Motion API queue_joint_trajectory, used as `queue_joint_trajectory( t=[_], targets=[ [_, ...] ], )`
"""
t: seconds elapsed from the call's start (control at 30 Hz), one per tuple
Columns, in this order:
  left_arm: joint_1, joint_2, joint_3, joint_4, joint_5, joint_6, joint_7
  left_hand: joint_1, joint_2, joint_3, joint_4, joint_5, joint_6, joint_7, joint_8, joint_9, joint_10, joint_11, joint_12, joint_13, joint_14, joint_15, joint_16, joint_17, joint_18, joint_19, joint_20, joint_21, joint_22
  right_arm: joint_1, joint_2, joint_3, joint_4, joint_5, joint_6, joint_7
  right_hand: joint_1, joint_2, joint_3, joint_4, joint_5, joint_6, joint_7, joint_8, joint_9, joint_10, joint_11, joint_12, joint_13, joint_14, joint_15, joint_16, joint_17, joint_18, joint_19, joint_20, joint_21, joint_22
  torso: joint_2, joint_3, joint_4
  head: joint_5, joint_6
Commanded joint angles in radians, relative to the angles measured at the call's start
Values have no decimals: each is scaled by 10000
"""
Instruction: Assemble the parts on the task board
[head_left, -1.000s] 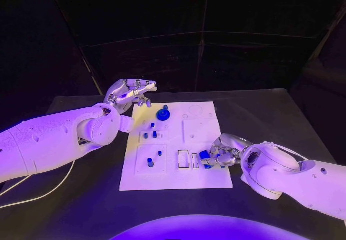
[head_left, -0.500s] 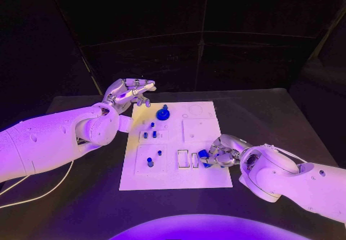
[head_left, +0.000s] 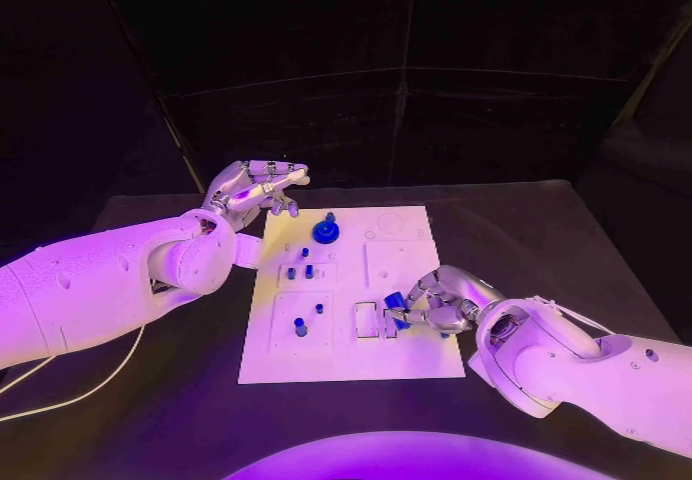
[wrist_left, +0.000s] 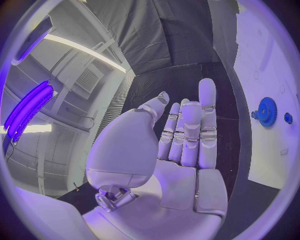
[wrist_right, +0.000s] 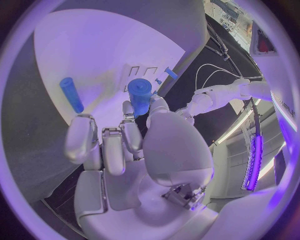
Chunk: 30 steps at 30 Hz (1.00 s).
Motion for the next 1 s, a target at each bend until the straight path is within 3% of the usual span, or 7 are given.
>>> queue_joint_trajectory(
  t=[0.03, 0.2, 0.37, 0.6, 1.0],
  targets=[
    [16, 7, 9, 18, 16, 104, 78, 62, 74, -62, -17, -12, -60, -20, 33, 3, -64, -23, 55, -4, -69, 10, 66, -11, 201, -11, 68, -52, -9, 14, 137, 5, -25, 311, -473, 359, 63, -41, -8, -48, 38, 61, -4, 31, -2, 46, 9, 13, -4, 709, -63, 51, 729, -78, 64, -14, 68, 5, -8, 5, 24, 69, -19],
    [16, 30, 9, 20, 16, 113, 76, 73, 79, -62, -23, -12, -61, -21, 35, 3, -68, -24, 60, -3, -69, 10, 70, -9, 201, -10, 68, -53, -11, 15, 454, 5, -236, 426, -234, 301, 78, -29, -9, -49, 31, 75, -9, 36, 2, 70, 6, 35, 34, 714, -65, 62, 759, -88, 82, -16, 95, 53, -6, -15, 31, 91, -32],
    [18, 51, 9, 29, 16, 122, 60, 78, 82, -61, -26, -13, -61, -21, 36, 3, -70, -24, 63, -3, -70, 9, 72, -10, 201, -9, 68, -54, -12, 16, 834, 5, -459, 413, 220, 47, 43, 10, -74, -4, -32, 198, -44, 94, 47, 93, -19, 25, 51, 718, -83, 72, 786, -93, 93, -30, 121, 88, 5, -1, 12, 135, -39],
    [21, 55, 9, 42, 16, 135, 42, 86, 86, -61, -31, -13, -62, -21, 38, 3, -73, -24, 66, -3, -71, 9, 74, -10, 202, -8, 68, -55, -13, 16, 1144, 5, -633, 209, 746, -385, -58, 41, -210, 27, -142, 339, -105, 161, 142, 171, -70, 59, 151, 732, -124, 102, 869, -108, 124, -66, 180, 178, -8, -13, -6, 176, -81],
    [23, 79, 10, 38, 15, 149, 18, 152, 116, -48, -70, -10, -67, -19, 50, 3, -98, -25, 91, -3, -82, 6, 83, -26, 203, -3, 65, -63, -20, 17, 1376, 5, -790, -19, 1036, -918, -238, 134, -348, 50, -223, 407, -145, 189, 236, 157, -105, -12, 117, 725, -154, 92, 848, -107, 115, -95, 184, 177, -20, 0, 9, 196, -84]
  ],
)
